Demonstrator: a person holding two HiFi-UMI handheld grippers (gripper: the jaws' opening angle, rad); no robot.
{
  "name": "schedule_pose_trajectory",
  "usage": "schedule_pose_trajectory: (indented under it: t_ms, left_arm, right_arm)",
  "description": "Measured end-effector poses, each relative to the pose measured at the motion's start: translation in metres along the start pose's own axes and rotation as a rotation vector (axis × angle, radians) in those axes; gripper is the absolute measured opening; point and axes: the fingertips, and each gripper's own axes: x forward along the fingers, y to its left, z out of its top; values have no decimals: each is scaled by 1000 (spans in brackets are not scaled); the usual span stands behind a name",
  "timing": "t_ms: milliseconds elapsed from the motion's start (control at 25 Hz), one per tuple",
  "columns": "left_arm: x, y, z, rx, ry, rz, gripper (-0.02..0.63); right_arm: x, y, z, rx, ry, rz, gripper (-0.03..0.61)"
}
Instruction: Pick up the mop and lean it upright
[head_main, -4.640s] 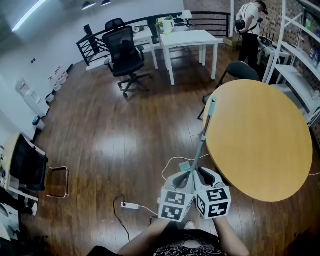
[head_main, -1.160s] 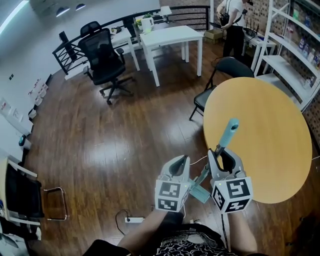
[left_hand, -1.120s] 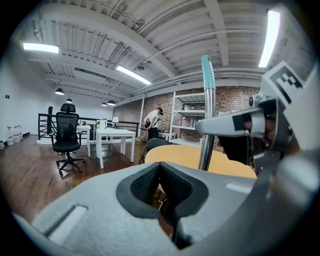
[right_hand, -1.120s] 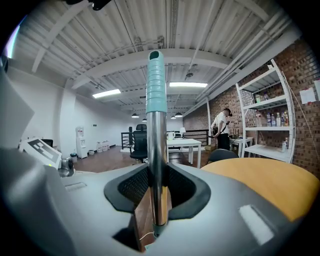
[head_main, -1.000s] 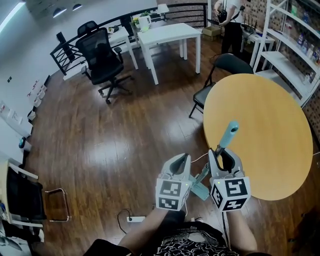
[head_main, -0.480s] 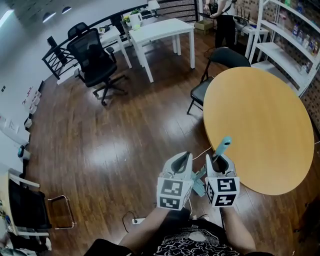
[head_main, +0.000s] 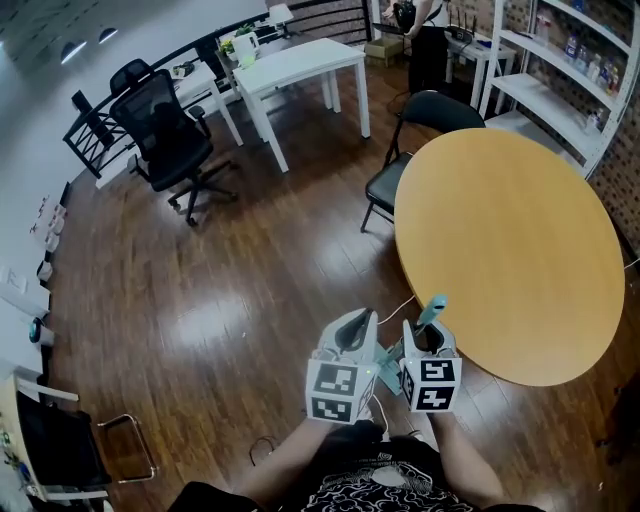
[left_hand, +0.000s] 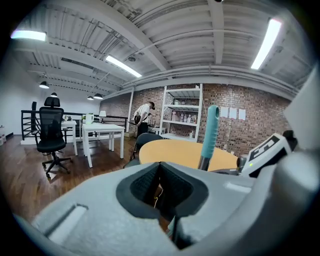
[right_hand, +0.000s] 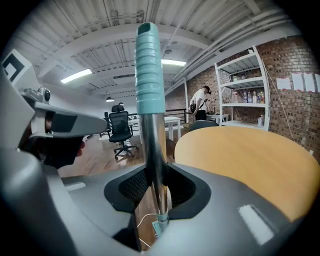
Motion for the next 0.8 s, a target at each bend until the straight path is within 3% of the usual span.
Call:
schedule_pose_trajectory:
  t_ms: [800]
  left_arm:
    - [35,-31,2,35,26,-132,3]
  right_arm:
    - [15,-70,0,65,-2,-114,107]
